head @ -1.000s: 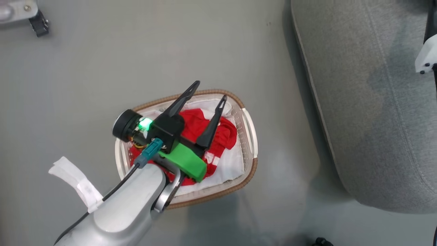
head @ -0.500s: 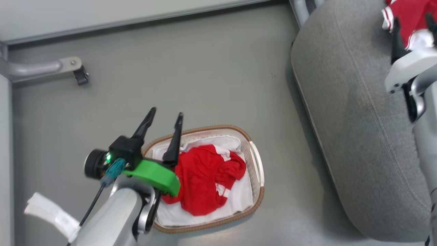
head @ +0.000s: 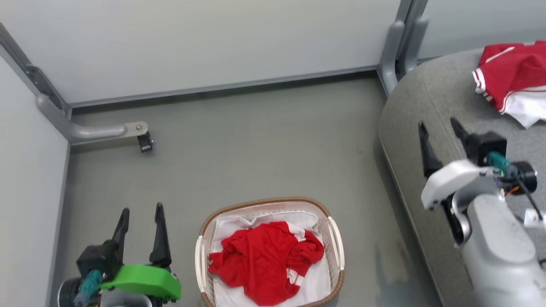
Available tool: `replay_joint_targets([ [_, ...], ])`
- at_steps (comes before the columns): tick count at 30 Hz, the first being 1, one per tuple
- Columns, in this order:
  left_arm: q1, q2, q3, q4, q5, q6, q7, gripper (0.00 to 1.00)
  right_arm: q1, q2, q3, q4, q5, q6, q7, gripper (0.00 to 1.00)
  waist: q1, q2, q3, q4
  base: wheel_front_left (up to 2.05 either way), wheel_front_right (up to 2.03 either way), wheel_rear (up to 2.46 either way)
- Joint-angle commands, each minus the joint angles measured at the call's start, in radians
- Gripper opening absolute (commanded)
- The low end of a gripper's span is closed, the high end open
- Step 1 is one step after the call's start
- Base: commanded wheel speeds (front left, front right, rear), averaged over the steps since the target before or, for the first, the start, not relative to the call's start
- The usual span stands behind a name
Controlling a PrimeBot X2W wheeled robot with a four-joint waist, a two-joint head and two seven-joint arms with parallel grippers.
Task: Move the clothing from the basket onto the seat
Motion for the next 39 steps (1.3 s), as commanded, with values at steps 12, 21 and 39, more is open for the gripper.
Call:
replay_joint_targets([
  [12, 0.144, -0.095, 0.104, -0.008, 0.096, -0.074, -0.001, 1.00, 0.377, 0.094, -0.027, -0.269, -0.013, -0.001, -0.005, 1.00, 0.0001, 0.0000, -0.084, 0.065, 0.00, 0.00, 0.00],
  [21, 0.163, -0.126, 0.154, 0.018, 0.124, -0.116, -0.001, 1.00, 0.499, 0.096, 0.043, -0.400, 0.063, -0.001, -0.005, 1.00, 0.0001, 0.0000, -0.094, 0.061, 0.00, 0.00, 0.00],
  [39, 0.154, -0.152, 0.190, 0.044, 0.165, -0.157, -0.001, 1.00, 0.507, 0.097, 0.067, -0.388, 0.071, -0.001, -0.005, 1.00, 0.0001, 0.0000, -0.098, 0.062, 0.00, 0.00, 0.00],
])
